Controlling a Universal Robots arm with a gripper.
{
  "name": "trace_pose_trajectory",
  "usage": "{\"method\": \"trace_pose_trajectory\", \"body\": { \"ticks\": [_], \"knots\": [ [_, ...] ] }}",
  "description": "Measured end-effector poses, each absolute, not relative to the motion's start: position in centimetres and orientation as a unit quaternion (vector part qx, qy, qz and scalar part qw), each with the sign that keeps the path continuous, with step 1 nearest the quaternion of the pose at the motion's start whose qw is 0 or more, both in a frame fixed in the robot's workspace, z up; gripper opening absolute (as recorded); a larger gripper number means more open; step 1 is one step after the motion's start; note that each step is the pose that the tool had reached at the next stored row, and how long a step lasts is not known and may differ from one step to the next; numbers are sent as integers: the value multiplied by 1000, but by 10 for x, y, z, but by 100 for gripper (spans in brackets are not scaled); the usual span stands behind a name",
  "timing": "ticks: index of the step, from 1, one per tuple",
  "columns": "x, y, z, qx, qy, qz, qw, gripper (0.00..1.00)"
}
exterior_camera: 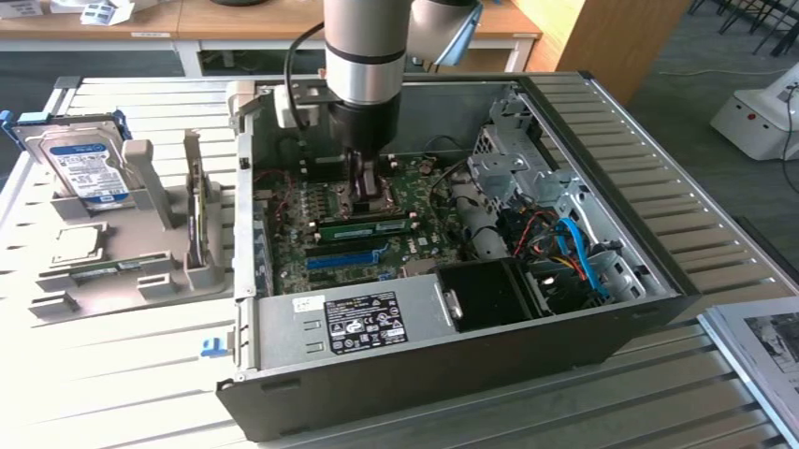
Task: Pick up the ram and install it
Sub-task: 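Press down the ram until it locks into place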
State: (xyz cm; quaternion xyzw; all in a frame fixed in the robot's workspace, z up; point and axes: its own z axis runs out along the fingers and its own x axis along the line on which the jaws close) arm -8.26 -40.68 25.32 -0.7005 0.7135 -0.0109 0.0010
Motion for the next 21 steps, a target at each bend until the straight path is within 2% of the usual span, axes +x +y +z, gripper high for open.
{"method": "trace_pose_trajectory", "body": {
  "ticks": [21],
  "knots": [
    [-83, -407, 272, -701, 714, -10, 0, 10]
  ]
}}
